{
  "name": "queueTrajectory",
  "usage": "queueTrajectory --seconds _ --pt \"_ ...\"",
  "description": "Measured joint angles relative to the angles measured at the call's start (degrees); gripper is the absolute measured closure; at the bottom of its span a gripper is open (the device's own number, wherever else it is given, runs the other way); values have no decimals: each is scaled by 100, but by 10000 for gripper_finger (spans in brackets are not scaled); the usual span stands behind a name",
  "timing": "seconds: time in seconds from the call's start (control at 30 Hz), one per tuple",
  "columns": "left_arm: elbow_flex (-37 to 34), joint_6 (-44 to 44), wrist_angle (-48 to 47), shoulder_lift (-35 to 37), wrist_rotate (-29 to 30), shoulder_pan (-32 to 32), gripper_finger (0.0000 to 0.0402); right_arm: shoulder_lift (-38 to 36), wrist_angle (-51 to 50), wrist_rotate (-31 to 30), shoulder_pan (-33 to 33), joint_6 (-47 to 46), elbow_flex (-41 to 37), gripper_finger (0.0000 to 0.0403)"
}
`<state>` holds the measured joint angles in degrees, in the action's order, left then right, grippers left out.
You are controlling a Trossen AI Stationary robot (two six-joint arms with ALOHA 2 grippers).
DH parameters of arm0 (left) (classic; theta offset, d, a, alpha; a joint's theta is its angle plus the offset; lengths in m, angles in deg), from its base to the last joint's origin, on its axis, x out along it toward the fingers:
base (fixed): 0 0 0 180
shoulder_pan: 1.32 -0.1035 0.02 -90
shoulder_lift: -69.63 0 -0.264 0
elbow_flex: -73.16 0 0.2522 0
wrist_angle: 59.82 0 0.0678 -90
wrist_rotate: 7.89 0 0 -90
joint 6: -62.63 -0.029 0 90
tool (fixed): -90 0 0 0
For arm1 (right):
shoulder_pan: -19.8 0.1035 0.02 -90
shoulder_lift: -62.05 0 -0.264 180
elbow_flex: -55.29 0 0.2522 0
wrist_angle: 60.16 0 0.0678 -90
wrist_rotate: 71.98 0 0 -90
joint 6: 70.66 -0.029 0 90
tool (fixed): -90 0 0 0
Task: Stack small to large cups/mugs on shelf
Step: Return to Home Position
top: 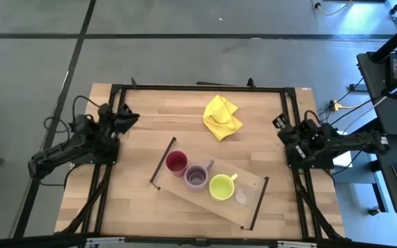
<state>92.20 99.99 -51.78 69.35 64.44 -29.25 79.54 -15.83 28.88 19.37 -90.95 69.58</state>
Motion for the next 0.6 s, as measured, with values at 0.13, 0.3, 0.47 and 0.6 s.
queueTrajectory --seconds 0.13,0.3,0.47,0.6 --pt "-479 346 -274 -5 448 1 308 -435 -878 120 -52 136 -16 388" --pt "-483 18 -1512 -12 1126 -1 308 -746 -1826 146 -146 586 -17 388" --pt "-483 -2 -1976 -36 1045 -1 308 -821 -2949 421 -173 1300 -14 388" --pt "-483 -4 -1959 -39 1065 -1 308 -827 -3621 422 -173 1292 -14 388"
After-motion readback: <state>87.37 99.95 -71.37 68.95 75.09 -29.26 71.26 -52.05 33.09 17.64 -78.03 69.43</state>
